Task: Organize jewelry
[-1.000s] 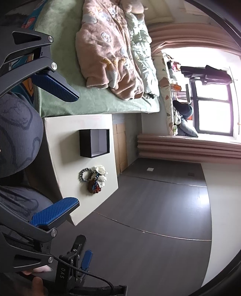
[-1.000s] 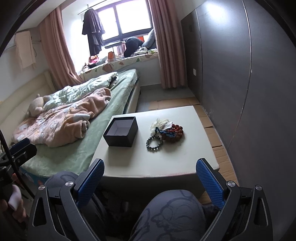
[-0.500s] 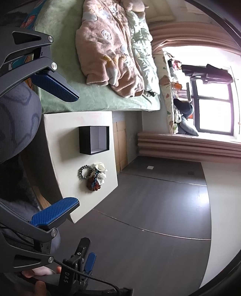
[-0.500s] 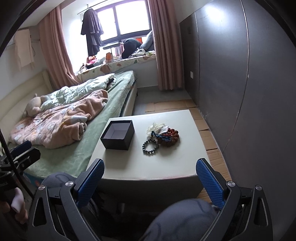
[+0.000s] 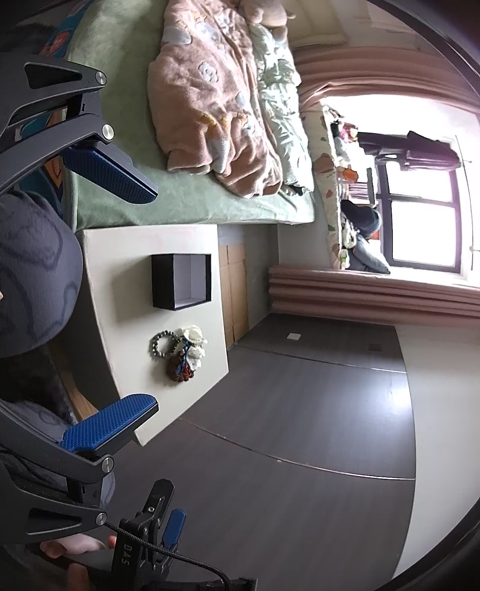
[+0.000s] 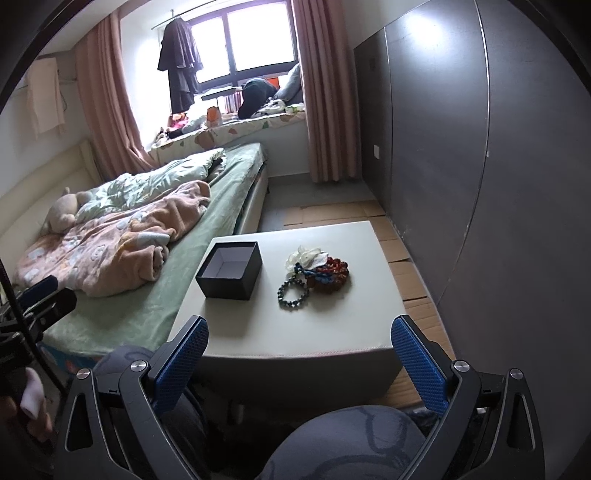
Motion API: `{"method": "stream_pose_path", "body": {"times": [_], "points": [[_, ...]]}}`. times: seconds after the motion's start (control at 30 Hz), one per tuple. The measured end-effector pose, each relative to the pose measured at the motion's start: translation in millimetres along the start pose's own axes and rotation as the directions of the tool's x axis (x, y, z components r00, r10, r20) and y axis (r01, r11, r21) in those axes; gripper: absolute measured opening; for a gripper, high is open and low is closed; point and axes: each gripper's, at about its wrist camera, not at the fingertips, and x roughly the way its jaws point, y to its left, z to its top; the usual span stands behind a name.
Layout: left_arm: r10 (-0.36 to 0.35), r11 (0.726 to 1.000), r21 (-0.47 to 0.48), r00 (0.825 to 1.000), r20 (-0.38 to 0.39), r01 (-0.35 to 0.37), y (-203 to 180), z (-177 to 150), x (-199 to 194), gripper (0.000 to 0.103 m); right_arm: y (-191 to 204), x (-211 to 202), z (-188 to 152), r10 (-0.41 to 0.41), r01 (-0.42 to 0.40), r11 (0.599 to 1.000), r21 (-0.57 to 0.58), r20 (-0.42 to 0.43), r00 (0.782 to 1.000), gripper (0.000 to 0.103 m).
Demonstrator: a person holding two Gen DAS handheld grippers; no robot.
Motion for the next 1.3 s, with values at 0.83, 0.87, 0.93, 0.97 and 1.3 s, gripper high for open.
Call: {"method": "stream_pose_path", "body": {"times": [0.83,0.87,0.93,0.97,1.3], "points": [[-0.003,1.0,0.023,1.0,0.01,0.002,-3,2,9,0.103,1,7,7,0.005,-0.004,1.0,-0.027,0.018,1.0,0.1],[0.002,1.0,0.026,1.0,0.009,-0.003,-3,3,12,0.103,0,9,8,0.005,-0.004,1.0,-0.028,0.02,1.0,0.1],[0.0,1.0,0.024,1.0,0.002,0.0,-4,6,19,0.103,-2,14,12,0.008,-0.007,1.0,-0.024,0.019,1.0,0.1],[-0.003,1.0,0.022,1.0,-0.008,0.003,-4,8,25,0.103,-3,17,15,0.016,-0.016,1.0,-0.019,0.019,1.0,0.1],[-0.056,0.998,0.018,0.996,-0.074,0.058,-15,34,92,0.103,-44,66,48,-0.001,0.002,0.997,0.083,-0.017,1.0,0.1]]}}
